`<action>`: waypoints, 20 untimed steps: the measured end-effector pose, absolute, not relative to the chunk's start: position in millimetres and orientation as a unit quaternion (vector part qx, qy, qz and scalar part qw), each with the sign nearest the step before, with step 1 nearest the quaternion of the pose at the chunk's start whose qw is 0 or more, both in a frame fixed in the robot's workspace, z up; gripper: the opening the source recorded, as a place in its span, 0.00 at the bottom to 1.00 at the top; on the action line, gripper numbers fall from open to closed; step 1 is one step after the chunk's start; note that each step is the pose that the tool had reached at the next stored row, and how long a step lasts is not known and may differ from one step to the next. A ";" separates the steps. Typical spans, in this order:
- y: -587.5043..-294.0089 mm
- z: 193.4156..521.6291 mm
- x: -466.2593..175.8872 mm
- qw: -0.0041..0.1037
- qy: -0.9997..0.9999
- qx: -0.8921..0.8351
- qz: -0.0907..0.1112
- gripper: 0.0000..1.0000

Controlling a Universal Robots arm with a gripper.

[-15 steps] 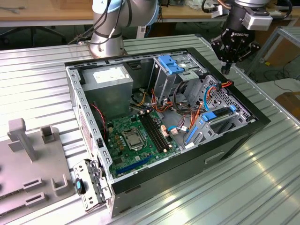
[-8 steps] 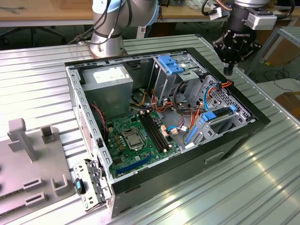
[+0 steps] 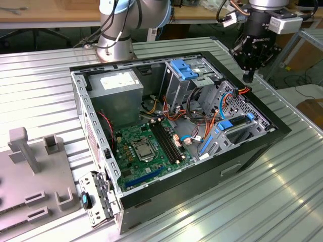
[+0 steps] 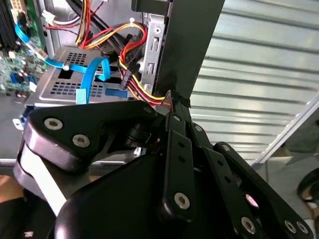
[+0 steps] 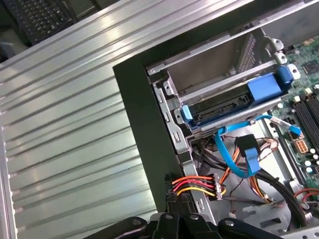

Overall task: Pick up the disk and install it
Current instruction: 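Insert the first disk wire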

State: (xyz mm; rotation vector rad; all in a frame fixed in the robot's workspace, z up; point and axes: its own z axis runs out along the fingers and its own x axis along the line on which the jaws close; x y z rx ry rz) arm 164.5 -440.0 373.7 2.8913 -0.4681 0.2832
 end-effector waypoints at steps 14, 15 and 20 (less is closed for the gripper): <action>-438.5 370.1 164.5 0.131 -0.113 0.979 0.105 0.11; -438.5 370.1 164.4 0.131 -0.109 0.980 0.105 0.11; -437.9 368.8 164.3 0.130 -0.065 0.983 0.112 0.11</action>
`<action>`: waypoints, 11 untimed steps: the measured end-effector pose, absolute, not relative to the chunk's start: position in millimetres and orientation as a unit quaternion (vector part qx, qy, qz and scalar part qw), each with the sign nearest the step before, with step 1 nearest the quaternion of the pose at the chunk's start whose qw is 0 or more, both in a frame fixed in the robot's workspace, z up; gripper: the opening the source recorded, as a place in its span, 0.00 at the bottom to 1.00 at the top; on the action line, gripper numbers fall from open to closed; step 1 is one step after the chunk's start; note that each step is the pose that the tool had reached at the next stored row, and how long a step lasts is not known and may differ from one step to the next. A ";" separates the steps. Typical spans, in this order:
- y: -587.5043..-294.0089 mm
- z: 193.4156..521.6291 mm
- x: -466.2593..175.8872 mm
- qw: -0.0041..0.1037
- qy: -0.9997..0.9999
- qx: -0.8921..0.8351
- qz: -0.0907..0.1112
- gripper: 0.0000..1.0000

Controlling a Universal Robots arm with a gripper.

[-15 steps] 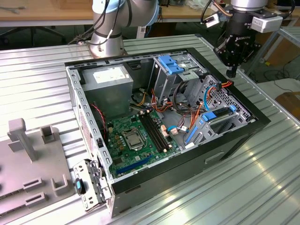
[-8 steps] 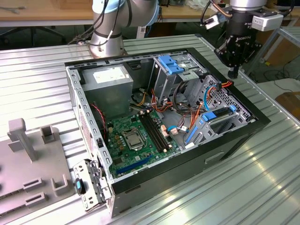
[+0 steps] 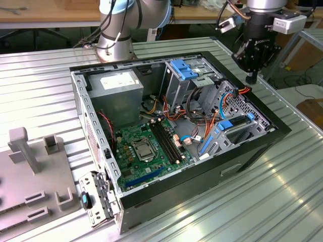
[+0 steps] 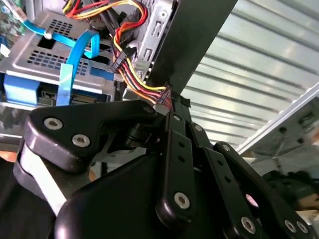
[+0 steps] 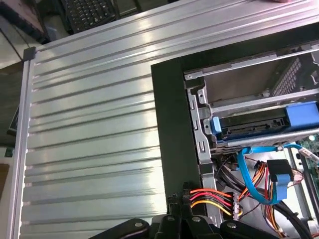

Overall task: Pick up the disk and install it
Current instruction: 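Insert the first disk wire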

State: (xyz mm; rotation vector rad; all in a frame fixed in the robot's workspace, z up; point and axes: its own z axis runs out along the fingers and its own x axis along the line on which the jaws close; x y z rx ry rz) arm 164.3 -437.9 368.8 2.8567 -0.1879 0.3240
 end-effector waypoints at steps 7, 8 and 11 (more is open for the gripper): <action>-436.9 365.3 155.4 0.160 -0.049 0.979 0.115 0.11; -436.8 364.8 155.2 0.161 -0.049 0.979 0.115 0.11; -432.9 362.8 155.0 0.162 -0.048 0.979 0.115 0.11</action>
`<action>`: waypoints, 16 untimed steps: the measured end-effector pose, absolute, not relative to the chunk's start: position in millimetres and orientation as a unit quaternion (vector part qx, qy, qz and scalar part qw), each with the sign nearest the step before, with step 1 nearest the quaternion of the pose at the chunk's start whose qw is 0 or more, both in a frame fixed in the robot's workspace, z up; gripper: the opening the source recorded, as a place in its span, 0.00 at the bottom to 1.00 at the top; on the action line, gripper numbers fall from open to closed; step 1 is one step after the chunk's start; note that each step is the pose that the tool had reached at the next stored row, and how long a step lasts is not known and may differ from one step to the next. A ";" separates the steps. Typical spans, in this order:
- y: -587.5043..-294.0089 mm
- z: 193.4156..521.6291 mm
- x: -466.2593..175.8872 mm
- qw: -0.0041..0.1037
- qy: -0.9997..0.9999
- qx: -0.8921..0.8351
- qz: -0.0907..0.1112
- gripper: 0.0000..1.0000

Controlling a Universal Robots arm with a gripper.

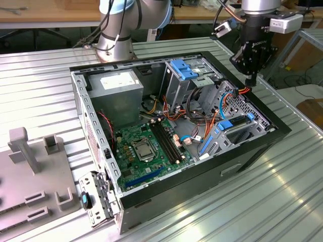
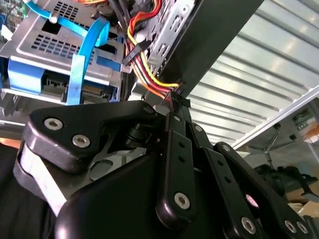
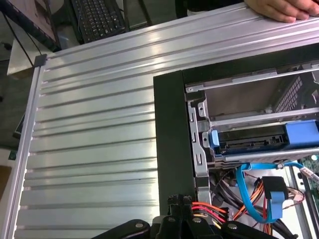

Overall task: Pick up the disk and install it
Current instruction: 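Insert the first disk wire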

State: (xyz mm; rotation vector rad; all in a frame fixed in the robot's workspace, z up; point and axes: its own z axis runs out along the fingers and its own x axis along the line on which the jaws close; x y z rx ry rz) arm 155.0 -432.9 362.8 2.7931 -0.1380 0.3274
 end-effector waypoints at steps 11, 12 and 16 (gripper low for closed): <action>-417.8 357.5 155.5 0.196 -0.044 0.973 0.117 0.11; -417.7 357.1 155.9 0.196 -0.044 0.973 0.116 0.11; -417.7 357.0 156.1 0.196 -0.044 0.973 0.116 0.11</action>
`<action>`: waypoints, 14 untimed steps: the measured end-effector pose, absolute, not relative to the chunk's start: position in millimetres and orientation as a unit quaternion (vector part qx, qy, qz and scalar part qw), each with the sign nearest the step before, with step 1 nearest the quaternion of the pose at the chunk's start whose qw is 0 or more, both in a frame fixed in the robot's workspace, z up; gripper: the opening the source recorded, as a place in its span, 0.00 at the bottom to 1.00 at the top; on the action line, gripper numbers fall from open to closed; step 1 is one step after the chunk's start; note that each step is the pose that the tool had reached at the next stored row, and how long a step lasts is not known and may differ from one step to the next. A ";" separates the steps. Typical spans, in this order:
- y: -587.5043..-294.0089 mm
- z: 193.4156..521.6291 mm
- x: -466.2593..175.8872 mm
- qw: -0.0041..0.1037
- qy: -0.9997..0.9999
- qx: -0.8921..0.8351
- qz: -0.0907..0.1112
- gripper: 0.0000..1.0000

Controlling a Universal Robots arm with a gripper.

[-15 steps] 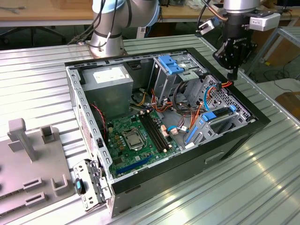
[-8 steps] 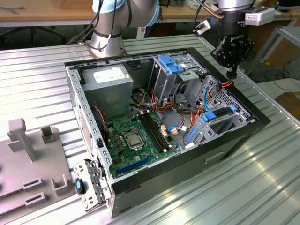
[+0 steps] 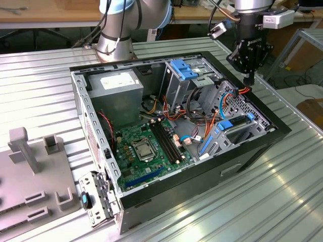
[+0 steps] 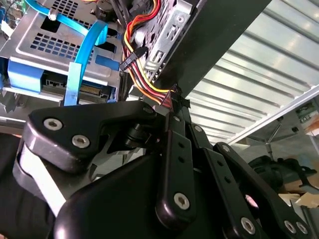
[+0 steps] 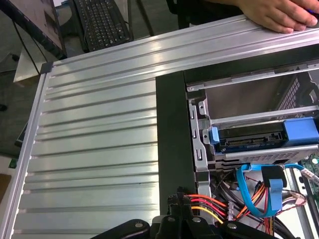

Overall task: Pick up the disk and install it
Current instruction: 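Insert the first disk wire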

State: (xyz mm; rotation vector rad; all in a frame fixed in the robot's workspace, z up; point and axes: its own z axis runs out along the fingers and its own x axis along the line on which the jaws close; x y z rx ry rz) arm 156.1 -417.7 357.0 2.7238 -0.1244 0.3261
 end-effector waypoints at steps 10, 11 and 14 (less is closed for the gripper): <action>-416.2 356.5 160.4 0.201 -0.079 0.970 0.109 0.11; -416.1 356.4 160.7 0.201 -0.080 0.970 0.109 0.11; -416.2 356.5 160.9 0.201 -0.080 0.970 0.109 0.24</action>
